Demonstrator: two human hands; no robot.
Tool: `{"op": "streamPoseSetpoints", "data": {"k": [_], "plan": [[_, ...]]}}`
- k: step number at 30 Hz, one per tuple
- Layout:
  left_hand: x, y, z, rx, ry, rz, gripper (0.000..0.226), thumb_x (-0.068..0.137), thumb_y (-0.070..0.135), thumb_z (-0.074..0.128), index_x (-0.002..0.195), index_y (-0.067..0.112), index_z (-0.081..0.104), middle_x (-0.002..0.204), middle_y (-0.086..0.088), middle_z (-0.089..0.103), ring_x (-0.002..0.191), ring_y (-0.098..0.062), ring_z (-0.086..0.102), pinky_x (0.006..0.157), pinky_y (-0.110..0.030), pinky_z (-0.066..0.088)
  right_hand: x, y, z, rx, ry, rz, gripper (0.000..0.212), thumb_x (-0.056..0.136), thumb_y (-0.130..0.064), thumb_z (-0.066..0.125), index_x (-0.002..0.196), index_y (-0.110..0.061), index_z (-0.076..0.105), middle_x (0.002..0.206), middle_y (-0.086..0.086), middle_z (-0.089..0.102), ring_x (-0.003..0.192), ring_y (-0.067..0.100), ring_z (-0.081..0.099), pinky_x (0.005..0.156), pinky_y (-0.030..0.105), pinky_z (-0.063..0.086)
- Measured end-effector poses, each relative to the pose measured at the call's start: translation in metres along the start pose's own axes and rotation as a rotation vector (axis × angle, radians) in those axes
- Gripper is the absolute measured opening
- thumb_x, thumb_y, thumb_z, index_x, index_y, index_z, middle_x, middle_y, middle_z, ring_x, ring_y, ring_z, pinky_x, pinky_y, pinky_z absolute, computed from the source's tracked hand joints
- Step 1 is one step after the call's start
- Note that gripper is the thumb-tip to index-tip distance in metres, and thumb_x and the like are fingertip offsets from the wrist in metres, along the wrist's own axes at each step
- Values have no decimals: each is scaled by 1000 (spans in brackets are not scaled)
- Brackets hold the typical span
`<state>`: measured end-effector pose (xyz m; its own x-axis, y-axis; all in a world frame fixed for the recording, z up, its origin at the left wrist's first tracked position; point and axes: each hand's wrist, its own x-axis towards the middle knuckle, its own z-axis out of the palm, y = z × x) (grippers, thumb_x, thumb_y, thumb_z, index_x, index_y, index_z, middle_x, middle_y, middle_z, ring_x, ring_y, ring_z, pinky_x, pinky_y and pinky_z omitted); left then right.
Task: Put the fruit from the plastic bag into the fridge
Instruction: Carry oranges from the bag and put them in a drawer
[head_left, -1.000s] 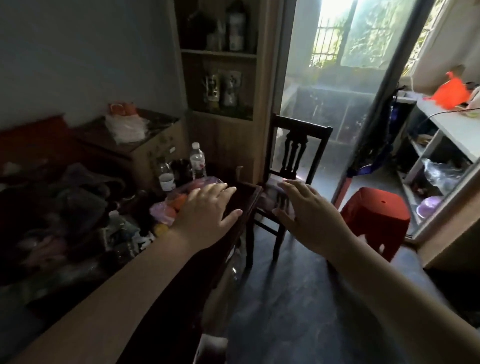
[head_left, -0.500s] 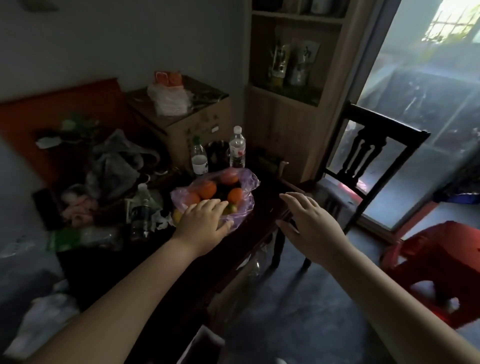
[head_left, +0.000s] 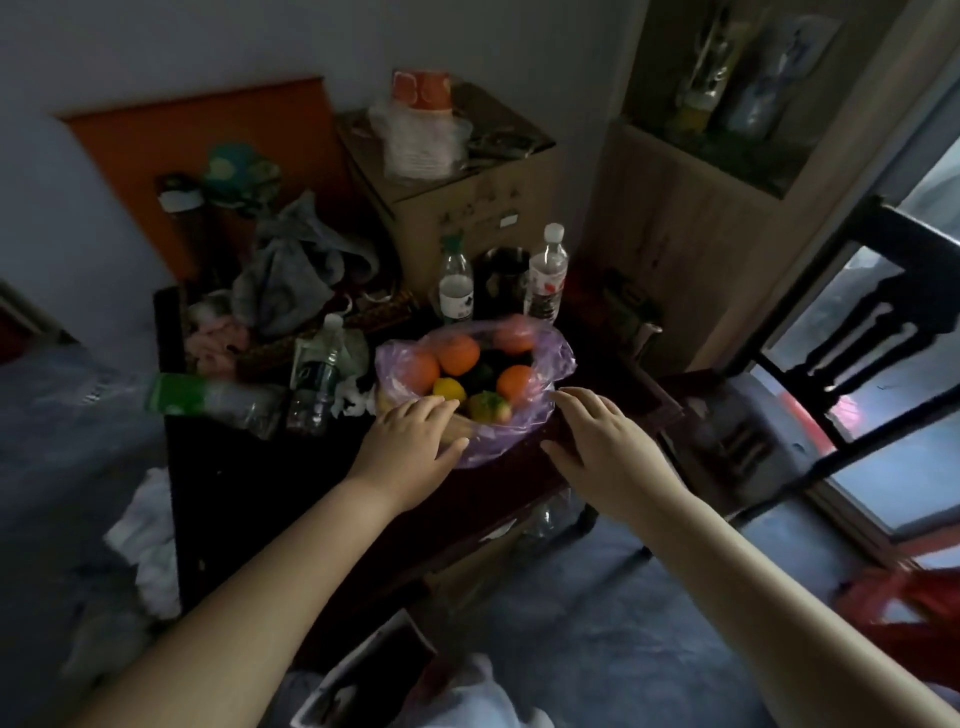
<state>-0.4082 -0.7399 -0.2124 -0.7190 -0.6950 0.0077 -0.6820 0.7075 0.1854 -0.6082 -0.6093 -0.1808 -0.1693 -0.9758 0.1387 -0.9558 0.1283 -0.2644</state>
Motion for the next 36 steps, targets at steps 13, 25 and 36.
{"op": "streamPoseSetpoints", "data": {"k": [13,25,36], "plan": [[97,-51,35,-121,-70,47,48,95,36,45,139,18,40,143,1,42,130,-18,39,105,-30,30,113,17,58,69,-140,-3,53,88,-29,59,136,-10,45,136,6,49,126,26,45,96,36,43],[182,-81,77,-163,-162,195,47,95,29,46,141,18,38,143,-1,40,132,-18,33,107,-29,26,179,45,116,80,-307,106,55,93,-31,51,143,-15,34,143,1,40,133,19,35,102,34,40],[229,-100,97,-56,-190,204,54,89,25,56,139,14,40,141,-9,41,130,-30,37,107,-42,28,191,72,148,41,-367,136,53,93,-26,52,142,-12,39,145,6,39,134,25,34,104,34,37]]}}
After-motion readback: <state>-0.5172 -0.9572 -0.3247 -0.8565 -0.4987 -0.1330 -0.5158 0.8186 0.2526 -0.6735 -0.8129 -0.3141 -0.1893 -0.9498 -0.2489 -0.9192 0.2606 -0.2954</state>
